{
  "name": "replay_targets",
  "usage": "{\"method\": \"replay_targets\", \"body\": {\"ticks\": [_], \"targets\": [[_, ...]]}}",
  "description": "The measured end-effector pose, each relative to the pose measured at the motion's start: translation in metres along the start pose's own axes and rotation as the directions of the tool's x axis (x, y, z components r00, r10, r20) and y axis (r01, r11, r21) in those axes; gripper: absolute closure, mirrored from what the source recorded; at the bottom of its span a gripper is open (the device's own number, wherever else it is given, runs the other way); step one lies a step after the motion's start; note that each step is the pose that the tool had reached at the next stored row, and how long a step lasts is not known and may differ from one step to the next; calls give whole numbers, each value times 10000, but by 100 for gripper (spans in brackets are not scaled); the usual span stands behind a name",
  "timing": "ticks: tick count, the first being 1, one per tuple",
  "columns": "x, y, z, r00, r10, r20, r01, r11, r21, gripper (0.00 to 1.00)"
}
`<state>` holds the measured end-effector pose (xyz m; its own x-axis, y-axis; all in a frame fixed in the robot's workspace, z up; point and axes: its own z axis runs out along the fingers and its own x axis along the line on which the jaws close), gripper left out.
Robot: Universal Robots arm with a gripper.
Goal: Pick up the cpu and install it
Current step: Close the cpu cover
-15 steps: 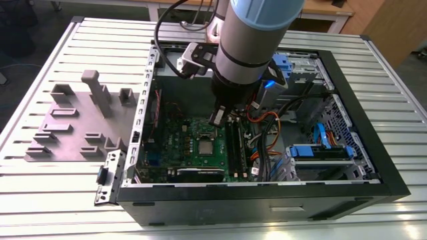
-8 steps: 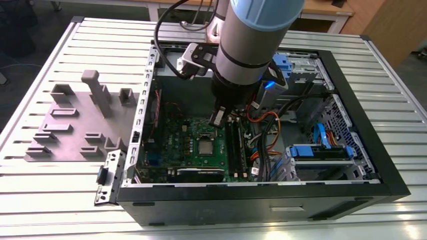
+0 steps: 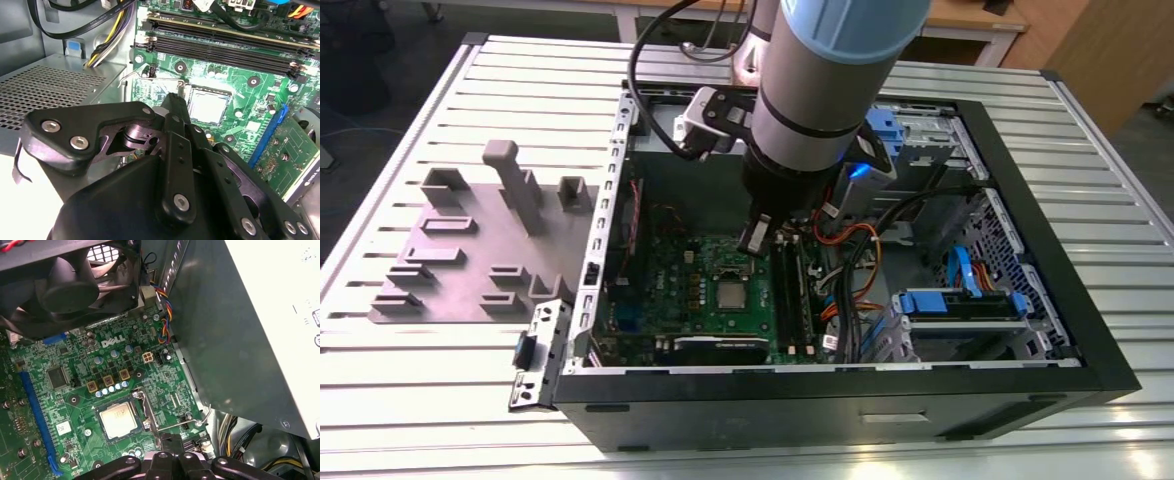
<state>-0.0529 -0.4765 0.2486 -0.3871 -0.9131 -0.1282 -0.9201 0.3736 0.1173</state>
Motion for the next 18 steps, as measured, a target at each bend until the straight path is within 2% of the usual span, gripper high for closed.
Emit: {"method": "replay_targets", "body": {"ticks": [3,18], "targets": [[22,-9,-4,10000,0,0,0,10000,0,89],[42,-17,-8,10000,0,0,0,10000,0,89]]}}
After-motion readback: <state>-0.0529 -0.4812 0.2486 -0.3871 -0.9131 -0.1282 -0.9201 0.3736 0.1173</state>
